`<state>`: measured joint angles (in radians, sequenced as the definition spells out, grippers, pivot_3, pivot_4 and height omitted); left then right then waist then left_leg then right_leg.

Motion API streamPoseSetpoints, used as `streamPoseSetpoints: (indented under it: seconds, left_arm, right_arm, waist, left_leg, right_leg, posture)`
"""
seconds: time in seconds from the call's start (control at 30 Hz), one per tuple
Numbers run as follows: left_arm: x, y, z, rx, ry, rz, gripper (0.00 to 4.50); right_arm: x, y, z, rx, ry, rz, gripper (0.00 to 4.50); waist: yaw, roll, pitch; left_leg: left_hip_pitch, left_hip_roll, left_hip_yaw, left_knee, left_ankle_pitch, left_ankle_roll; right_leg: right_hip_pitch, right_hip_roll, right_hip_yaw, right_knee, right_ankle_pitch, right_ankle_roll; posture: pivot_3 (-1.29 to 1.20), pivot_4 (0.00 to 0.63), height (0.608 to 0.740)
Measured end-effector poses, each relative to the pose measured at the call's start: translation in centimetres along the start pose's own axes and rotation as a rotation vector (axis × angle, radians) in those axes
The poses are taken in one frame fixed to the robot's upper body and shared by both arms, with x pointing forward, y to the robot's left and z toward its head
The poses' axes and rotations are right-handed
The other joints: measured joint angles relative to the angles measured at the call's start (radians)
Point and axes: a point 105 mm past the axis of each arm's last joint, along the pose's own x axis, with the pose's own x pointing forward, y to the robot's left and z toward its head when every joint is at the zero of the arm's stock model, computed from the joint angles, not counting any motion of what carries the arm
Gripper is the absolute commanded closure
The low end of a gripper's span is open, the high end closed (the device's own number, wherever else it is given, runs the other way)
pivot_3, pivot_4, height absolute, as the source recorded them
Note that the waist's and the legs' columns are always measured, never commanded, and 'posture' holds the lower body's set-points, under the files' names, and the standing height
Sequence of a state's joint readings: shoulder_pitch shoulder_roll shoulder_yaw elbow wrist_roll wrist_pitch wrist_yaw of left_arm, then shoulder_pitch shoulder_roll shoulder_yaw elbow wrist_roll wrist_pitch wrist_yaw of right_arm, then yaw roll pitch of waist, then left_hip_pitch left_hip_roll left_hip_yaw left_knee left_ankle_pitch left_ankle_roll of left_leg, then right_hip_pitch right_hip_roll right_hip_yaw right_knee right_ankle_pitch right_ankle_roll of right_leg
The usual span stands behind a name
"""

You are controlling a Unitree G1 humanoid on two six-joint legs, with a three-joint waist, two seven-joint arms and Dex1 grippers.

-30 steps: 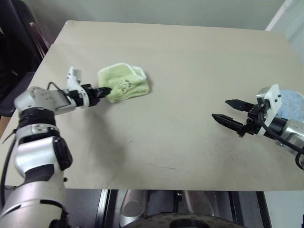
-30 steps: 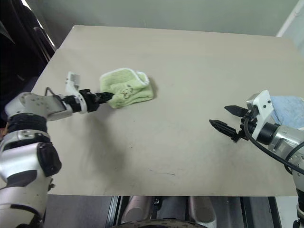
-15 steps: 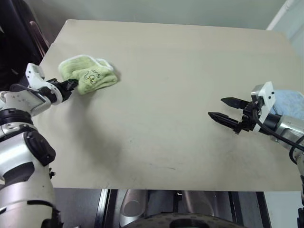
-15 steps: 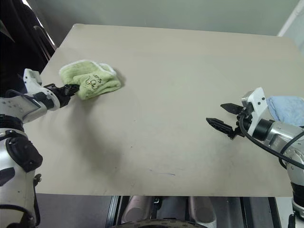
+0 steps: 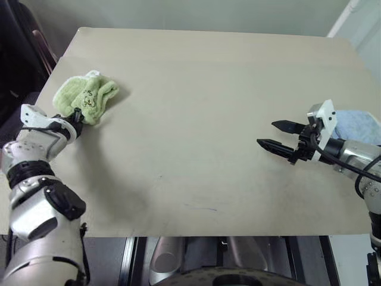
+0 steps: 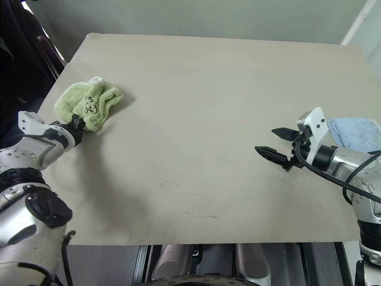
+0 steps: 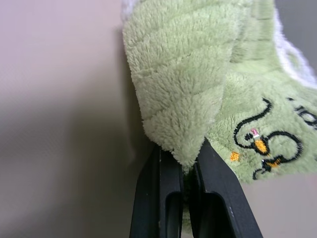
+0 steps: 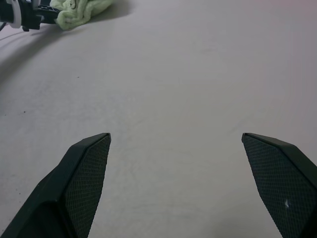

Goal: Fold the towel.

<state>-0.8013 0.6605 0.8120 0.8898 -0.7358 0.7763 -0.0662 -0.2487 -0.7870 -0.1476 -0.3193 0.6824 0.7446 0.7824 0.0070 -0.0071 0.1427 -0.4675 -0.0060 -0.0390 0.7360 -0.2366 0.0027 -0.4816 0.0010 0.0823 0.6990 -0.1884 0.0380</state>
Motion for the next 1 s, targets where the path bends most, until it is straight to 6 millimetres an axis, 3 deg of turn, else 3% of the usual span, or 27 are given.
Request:
streamPoseSetpoints:
  seconds: [0.33,0.7,0.9,1.0]
  left_arm:
    - [-1.3,-3.3,-1.0,-0.007,0.027,-0.128,4.47]
    - [-1.0,-2.8,-5.5,-0.034,0.062,-0.074,4.47]
    - [-1.1,-3.2,-6.1,-0.029,0.069,-0.09,4.47]
    - [-1.0,-3.1,-5.8,-0.034,0.054,-0.088,3.64]
  right_arm:
    - [0.4,0.3,-0.2,-0.008,-0.008,0.014,0.0]
    - [0.4,0.1,-0.5,-0.023,-0.005,-0.005,0.0]
    - [0.4,0.1,-0.7,-0.027,-0.009,-0.01,0.0]
    - [0.3,0.0,-1.1,-0.031,-0.001,-0.019,0.0]
  waist:
    - [0.001,-0.001,0.0]
    - [0.002,-0.001,0.0]
    - [0.003,-0.002,0.0]
    - [0.002,-0.002,0.0]
  left_leg:
    - [0.0,0.001,0.0,0.0,0.001,0.001]
    - [0.003,0.001,0.0,0.001,0.002,0.002]
    - [0.012,0.001,0.0,0.0,-0.001,0.006]
    - [0.013,0.001,0.0,0.0,-0.004,0.011]
  right_leg:
    - [0.001,0.0,0.0,0.0,0.002,-0.003]
    - [0.006,-0.001,-0.001,0.0,0.002,-0.002]
    - [0.014,-0.001,-0.001,-0.001,0.001,0.0]
    - [0.015,-0.001,-0.001,-0.001,0.001,0.0]
  posture:
    - [0.0,0.15,0.697]
    - [0.0,0.15,0.697]
    - [0.0,0.15,0.697]
    - [0.0,0.15,0.697]
